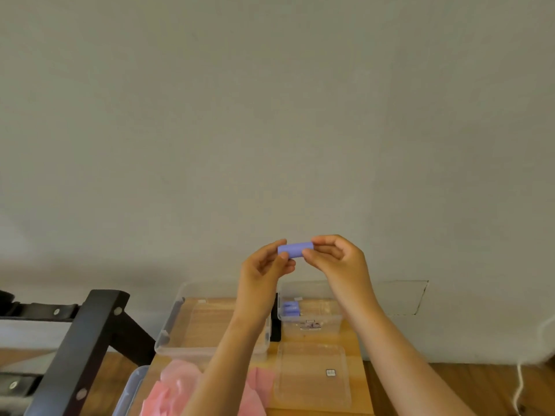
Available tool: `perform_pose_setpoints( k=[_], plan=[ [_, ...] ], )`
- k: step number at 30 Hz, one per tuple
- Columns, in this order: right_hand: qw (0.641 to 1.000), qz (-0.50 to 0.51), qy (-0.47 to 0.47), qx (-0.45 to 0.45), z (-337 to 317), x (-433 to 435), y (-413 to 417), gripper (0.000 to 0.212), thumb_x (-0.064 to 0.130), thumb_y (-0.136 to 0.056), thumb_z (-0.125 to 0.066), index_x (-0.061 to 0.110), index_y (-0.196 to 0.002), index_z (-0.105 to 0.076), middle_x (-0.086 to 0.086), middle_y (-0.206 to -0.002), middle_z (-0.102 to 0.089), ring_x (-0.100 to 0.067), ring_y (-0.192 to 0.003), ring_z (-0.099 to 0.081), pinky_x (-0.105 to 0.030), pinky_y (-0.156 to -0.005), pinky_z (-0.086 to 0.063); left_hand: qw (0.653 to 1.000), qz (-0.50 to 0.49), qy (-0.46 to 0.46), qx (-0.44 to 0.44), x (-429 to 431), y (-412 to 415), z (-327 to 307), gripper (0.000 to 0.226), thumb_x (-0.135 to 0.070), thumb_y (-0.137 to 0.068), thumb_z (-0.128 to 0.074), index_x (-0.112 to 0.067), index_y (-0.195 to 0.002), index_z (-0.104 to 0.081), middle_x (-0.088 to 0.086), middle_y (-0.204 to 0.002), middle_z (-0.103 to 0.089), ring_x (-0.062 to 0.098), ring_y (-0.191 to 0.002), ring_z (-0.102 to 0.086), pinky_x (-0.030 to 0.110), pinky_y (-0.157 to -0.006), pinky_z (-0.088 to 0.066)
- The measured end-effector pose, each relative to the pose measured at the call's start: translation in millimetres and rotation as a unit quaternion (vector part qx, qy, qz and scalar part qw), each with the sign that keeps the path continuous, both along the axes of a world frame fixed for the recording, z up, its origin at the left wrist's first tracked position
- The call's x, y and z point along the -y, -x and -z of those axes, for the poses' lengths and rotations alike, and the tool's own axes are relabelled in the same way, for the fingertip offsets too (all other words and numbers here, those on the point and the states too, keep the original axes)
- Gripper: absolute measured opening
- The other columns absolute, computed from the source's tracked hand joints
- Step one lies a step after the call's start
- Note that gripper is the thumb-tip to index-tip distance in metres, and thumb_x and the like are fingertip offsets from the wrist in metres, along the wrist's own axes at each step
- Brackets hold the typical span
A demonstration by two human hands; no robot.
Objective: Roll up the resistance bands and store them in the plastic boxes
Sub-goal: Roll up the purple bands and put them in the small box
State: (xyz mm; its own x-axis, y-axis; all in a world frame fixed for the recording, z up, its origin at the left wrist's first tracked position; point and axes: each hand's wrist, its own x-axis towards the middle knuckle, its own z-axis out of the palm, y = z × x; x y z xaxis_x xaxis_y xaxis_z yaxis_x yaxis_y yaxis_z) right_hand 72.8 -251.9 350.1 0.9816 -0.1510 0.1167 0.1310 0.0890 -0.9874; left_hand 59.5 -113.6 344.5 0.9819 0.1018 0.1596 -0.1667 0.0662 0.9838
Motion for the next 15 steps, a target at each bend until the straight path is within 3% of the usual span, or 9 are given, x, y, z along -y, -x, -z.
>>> perform_pose_setpoints(
  k=[5, 11, 15],
  plan=[
    [0.999, 0.047, 0.006, -0.022, 27.3, -4.3, -25.6, 0.013, 0.015, -0.078, -0.078, 0.02, -0.087, -0.07, 0.002, -0.086, -0.074, -0.013, -0.083, -0.071, -0.033, -0.083, -0.056, 0.999, -0.045, -0.014, -0.011, 19.7, -25.4, 33.3, 0.034, -0.025, -0.099, -0.049, -0.017, -0.132, -0.055, -0.02, -0.095, -0.072, 0.007, -0.092, -0.068, 0.028, -0.089, -0.053],
    [0.997, 0.058, 0.026, -0.054, 71.5, -3.5, -62.2, 0.009, 0.016, -0.079, -0.077, 0.019, -0.08, -0.069, -0.001, -0.08, -0.074, -0.017, -0.08, -0.072, -0.037, -0.08, -0.057, 0.997, -0.05, -0.026, -0.051, 25.2, -64.2, 77.8, 0.039, -0.025, -0.098, -0.049, -0.019, -0.137, -0.048, -0.007, -0.093, -0.072, 0.007, -0.088, -0.069, 0.019, -0.078, -0.053],
    [0.994, 0.043, 0.024, -0.1, 112.4, -7.9, -85.8, 0.01, 0.017, -0.08, -0.076, 0.019, -0.079, -0.067, -0.002, -0.079, -0.074, -0.018, -0.079, -0.072, -0.04, -0.079, -0.058, 0.993, -0.063, -0.028, -0.095, 21.4, -87.4, 113.4, 0.039, -0.023, -0.098, -0.051, -0.019, -0.136, -0.05, -0.01, -0.093, -0.072, 0.005, -0.088, -0.069, 0.014, -0.074, -0.051]
  ],
)
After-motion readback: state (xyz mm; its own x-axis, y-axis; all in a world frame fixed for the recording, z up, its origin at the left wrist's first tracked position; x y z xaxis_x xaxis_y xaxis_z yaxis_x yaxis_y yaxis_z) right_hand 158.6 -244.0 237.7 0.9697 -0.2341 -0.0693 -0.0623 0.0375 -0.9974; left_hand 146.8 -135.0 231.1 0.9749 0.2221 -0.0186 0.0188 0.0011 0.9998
